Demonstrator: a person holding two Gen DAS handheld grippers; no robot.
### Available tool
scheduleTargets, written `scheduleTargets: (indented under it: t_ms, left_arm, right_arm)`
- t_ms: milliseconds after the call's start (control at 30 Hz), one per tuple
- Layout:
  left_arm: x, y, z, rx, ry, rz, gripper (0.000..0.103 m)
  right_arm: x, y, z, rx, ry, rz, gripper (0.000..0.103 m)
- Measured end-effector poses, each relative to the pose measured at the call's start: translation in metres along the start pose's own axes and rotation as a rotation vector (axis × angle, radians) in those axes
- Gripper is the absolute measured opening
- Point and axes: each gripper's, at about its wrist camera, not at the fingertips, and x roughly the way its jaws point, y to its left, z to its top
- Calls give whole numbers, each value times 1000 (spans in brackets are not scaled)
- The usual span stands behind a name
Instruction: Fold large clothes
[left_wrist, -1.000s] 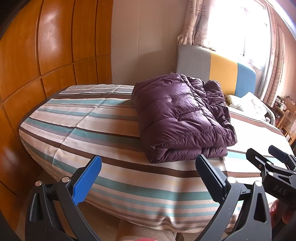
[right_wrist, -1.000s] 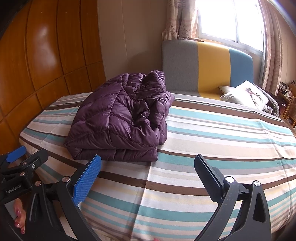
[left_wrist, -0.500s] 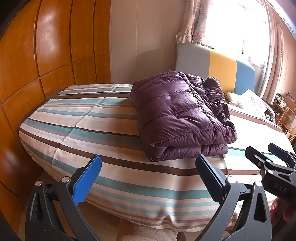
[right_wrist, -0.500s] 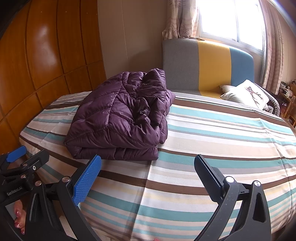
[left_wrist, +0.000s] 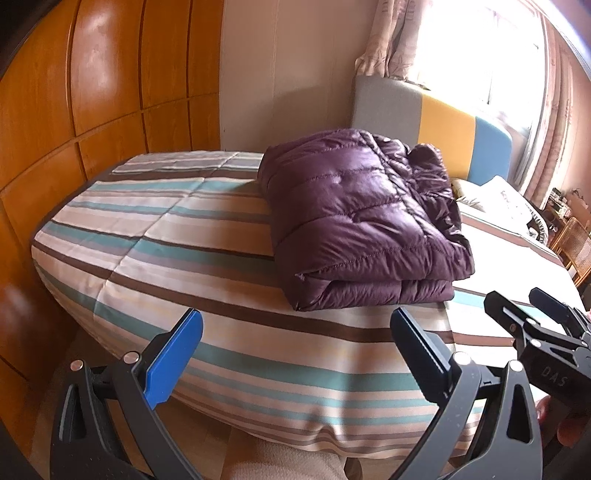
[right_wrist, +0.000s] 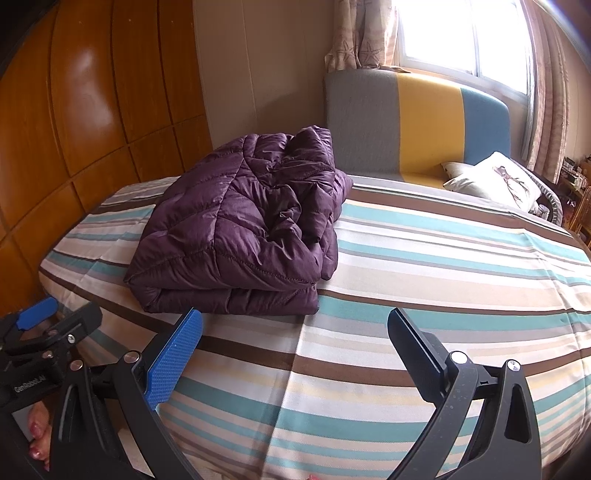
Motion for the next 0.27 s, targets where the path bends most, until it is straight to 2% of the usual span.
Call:
scheduleTargets:
  t_ms: [267]
  left_arm:
    - [19, 2, 1, -24, 55, 16, 101]
  right_arm:
    - [10, -6, 2, 15, 17, 5, 100]
